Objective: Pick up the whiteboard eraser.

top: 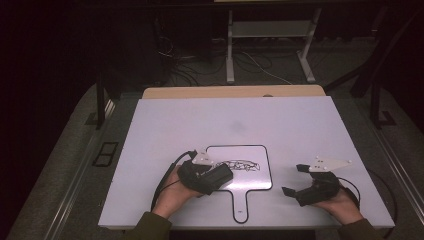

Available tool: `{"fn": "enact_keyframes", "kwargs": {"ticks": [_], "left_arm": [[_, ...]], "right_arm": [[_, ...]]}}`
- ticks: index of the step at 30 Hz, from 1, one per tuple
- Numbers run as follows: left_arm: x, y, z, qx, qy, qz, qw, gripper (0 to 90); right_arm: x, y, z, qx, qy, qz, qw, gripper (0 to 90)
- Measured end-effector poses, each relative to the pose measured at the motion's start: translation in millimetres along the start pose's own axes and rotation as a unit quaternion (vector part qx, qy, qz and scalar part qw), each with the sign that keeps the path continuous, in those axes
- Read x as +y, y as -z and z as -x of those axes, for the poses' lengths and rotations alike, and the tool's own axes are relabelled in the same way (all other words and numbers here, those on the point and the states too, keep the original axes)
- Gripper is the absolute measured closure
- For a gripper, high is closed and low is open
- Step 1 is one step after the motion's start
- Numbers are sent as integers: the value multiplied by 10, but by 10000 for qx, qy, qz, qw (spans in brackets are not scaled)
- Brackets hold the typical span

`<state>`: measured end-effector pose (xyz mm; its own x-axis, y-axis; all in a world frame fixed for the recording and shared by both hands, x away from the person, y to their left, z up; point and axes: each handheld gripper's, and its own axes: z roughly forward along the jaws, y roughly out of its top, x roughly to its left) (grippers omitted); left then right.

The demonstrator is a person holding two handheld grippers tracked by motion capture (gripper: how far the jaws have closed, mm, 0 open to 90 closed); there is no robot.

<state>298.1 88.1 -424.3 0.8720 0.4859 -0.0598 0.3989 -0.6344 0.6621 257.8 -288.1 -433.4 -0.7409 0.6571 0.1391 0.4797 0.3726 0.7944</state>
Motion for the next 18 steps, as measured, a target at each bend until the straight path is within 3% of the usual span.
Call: {"fn": "enact_keyframes", "kwargs": {"ticks": [4, 18], "left_arm": [[-9, -27, 13, 30, -54, -149, 9999, 283], [-25, -57, 18, 29, -64, -288, 9996, 342]], "right_arm": [[-1, 0, 2, -2, 1, -2, 10000, 0], [-3, 2, 2, -7, 0, -5, 10000, 0]]}}
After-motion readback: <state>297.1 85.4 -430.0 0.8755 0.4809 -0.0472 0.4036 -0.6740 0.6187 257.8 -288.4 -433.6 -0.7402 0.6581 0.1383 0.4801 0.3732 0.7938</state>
